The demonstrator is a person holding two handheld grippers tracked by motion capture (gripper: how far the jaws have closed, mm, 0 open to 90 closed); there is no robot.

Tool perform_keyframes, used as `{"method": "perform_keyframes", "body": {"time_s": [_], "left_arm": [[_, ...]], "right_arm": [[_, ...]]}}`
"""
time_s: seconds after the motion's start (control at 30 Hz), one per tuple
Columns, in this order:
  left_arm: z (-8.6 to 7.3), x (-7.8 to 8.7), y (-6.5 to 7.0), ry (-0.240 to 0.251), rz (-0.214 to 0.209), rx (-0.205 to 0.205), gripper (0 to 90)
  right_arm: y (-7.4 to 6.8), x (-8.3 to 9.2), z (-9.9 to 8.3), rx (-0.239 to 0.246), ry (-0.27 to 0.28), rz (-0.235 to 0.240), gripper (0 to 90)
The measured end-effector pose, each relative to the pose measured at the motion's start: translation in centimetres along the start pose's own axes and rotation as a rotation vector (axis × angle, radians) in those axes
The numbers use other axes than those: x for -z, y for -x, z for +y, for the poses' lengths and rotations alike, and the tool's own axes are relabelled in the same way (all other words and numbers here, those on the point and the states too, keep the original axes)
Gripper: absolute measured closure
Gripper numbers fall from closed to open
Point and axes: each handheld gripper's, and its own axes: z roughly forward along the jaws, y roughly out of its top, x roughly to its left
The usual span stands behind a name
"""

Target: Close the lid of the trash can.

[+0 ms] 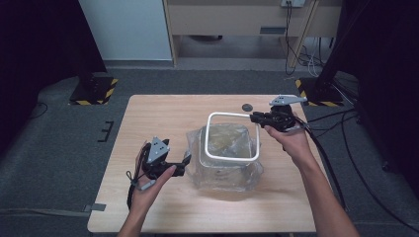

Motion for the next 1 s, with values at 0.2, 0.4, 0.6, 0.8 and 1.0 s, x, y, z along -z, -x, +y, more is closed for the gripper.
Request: {"method": "perform_keyframes", "body": {"time_s": [0.2,0.4,0.6,0.8,1.0], "left_arm": [[0.7,0.1,0.3,0.048,-0.005,0.037,4.3],[1.6,-0.2,0.8,0.065,-0.027,0.048,4.0],[2.0,-0.8,1.5,0.058,-0.042,0.030,3.9],[2.0,-1.6,2.2,0.035,-0.063,0.012,3.8],[1.9,-2.1,2.7,0.013,-0.063,-0.016,3.8]], "right_arm": [[-0.4,-1.1,-0.1,-0.001,-0.018,0.030,77.2],[-0.8,-1.8,-0.4,0.006,-0.033,0.055,77.3],[-0.9,-2.0,-0.5,0.014,-0.043,0.066,77.2],[-1.0,-2.2,-0.7,0.019,-0.057,0.063,77.2],[-1.0,-2.5,-0.8,0.027,-0.070,0.057,77.2]]}}
